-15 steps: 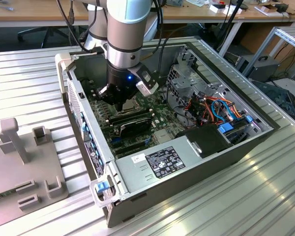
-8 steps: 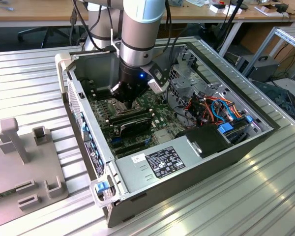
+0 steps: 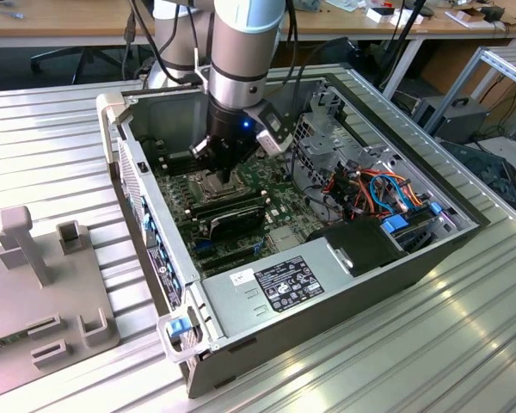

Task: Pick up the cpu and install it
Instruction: 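Install the second cpu locking lever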

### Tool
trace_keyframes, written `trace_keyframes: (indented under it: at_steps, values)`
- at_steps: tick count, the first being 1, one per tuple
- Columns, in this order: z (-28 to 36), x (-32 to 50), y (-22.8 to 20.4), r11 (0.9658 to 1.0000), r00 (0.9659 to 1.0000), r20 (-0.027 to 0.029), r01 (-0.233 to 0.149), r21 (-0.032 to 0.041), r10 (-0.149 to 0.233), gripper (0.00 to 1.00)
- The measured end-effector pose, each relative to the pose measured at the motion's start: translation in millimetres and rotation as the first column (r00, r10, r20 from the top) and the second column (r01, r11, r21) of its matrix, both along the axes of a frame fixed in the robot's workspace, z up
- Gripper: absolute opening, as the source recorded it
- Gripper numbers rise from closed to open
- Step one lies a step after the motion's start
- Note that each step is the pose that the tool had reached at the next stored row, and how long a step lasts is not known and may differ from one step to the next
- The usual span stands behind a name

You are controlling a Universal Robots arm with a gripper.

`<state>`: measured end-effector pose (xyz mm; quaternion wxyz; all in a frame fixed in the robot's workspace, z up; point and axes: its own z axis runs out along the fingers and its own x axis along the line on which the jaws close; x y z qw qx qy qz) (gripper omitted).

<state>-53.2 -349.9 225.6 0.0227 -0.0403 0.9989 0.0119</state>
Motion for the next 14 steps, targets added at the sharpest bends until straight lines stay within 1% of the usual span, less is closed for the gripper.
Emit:
trace_keyframes:
  at_steps: [1, 3, 6, 8, 10, 14]
  values:
    - [0.0, 0.1, 2.7, 1.0, 1.0, 0.0, 0.0, 0.0001, 0.0, 0.11]
    - [0.1, 1.6, 4.1, 1.0, 1.0, -0.0001, 0.0, -0.0009, 0.0, 0.11]
    - [1.1, 5.0, 4.4, 1.0, 1.0, -0.001, 0.0, -0.0035, 0.0, 0.11]
    - [4.8, 5.3, 4.6, 1.0, 1.0, -0.001, 0.0, -0.004, 0.0, 0.11]
    - [6.7, 5.3, 4.7, 1.0, 1.0, -0.0009, 0.0, -0.0047, 0.0, 0.11]
    - [7.2, 5.3, 4.7, 1.0, 1.0, -0.001, 0.0, -0.0048, 0.0, 0.11]
